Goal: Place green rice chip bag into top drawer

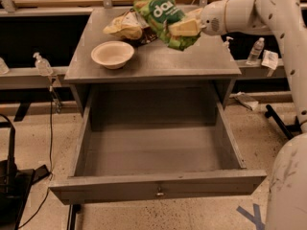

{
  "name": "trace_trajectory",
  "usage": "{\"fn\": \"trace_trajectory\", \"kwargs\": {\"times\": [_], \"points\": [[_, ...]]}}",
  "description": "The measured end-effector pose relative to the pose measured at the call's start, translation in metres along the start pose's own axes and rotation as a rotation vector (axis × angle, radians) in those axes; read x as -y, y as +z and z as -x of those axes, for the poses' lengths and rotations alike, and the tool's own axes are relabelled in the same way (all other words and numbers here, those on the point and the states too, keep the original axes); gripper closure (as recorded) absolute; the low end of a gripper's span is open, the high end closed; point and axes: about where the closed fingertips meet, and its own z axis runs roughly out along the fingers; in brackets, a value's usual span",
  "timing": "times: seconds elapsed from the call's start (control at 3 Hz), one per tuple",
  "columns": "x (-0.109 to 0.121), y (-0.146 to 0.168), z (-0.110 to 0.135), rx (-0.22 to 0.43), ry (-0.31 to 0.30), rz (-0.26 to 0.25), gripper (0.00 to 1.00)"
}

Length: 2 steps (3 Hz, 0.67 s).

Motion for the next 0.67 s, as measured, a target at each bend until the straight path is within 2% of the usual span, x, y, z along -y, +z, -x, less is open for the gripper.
{"fn": "trace_trajectory", "kwargs": {"times": [0.33,0.67], "points": [[-0.068,-0.038,-0.003,0.015,-0.127,0.15,1.0],[-0.161,-0.081,-0.061,-0.065,-0.298,0.349,1.0]]}}
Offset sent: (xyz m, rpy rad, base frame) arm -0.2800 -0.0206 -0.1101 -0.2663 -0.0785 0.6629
